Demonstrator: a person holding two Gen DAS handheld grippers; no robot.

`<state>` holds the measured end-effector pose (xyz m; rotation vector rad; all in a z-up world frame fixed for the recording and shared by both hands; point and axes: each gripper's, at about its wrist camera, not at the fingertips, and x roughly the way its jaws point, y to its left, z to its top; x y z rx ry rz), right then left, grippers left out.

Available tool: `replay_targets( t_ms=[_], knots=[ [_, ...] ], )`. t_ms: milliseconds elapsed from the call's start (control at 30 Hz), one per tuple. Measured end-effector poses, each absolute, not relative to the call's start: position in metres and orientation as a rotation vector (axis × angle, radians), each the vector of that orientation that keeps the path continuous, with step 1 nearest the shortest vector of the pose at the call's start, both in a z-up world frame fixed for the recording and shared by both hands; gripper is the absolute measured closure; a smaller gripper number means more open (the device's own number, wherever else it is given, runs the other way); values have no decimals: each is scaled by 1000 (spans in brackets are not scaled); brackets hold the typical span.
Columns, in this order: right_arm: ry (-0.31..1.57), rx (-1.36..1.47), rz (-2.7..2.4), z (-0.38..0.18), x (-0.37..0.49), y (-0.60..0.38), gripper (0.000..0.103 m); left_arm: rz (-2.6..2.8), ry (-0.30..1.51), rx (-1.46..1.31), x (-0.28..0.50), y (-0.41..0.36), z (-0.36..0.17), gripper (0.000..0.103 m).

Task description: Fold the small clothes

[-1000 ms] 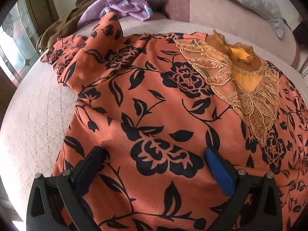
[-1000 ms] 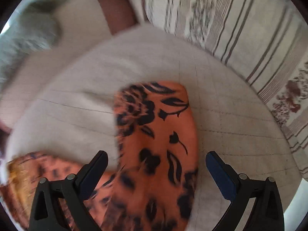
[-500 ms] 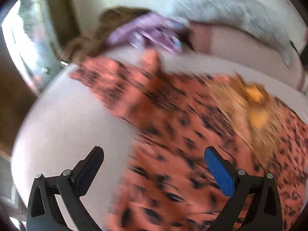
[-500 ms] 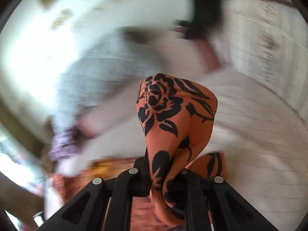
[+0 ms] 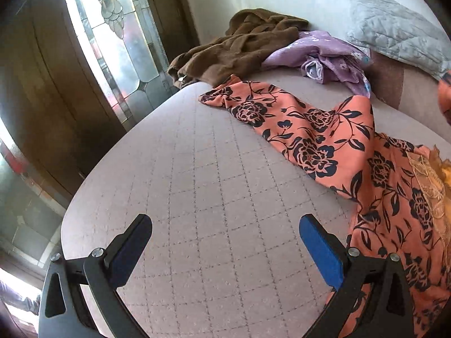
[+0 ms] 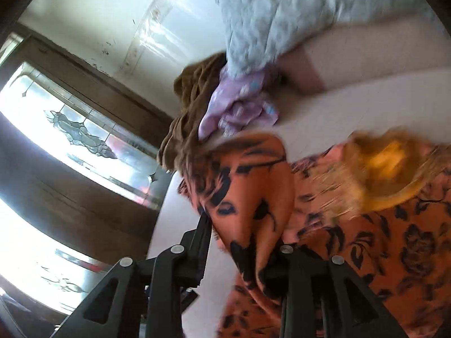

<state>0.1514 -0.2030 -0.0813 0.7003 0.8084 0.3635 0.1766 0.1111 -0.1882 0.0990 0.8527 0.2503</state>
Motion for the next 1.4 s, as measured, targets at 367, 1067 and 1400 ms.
replay_targets(
  t_ms=[367, 1067, 1400],
  knots=[
    [705, 756, 343, -66, 153, -255, 11, 177, 788, 46, 190, 91, -179, 0],
    [991, 737, 62, -240, 71, -380, 48, -248, 688, 63, 192, 16, -179, 13],
    [1017, 927, 122, -248, 80, -414, 48, -494, 1068, 125, 270, -50, -199, 7]
  ],
)
